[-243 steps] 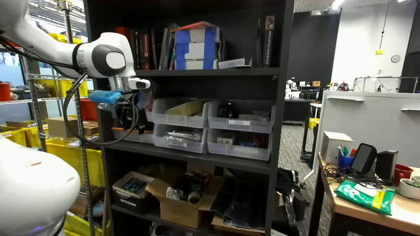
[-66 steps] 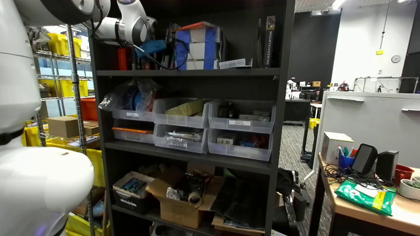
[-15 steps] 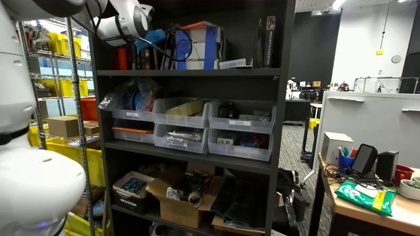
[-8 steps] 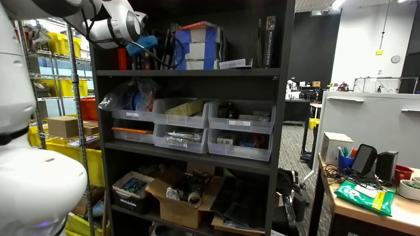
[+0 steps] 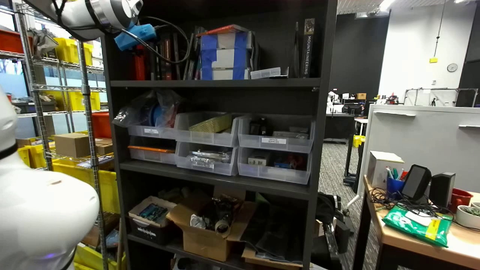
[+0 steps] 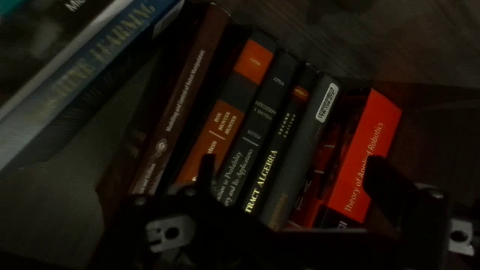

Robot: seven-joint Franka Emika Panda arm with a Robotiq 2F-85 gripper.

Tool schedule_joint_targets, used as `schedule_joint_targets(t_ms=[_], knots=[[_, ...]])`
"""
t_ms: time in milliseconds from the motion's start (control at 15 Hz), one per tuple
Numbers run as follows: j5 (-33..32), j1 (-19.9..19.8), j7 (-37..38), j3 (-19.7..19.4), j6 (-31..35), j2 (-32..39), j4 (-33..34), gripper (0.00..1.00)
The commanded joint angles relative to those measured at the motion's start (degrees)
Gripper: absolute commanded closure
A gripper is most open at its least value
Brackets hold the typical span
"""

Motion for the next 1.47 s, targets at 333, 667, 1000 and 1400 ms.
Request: schedule_joint_targets(t_ms=[333, 667, 1000, 1400], knots=[[-5.4, -7.0, 9.0, 2.2, -2.9, -4.0, -0.9, 0.00], [-7.8, -8.7, 14.8, 4.2, -2.8, -4.7, -1.3, 0.00], [-6.2, -7.9, 14.3, 3.7, -2.4, -3.7, -0.3, 0.00], [-6.1, -8.0, 14.7, 3.8, -2.4, -4.2, -0.3, 0.00]])
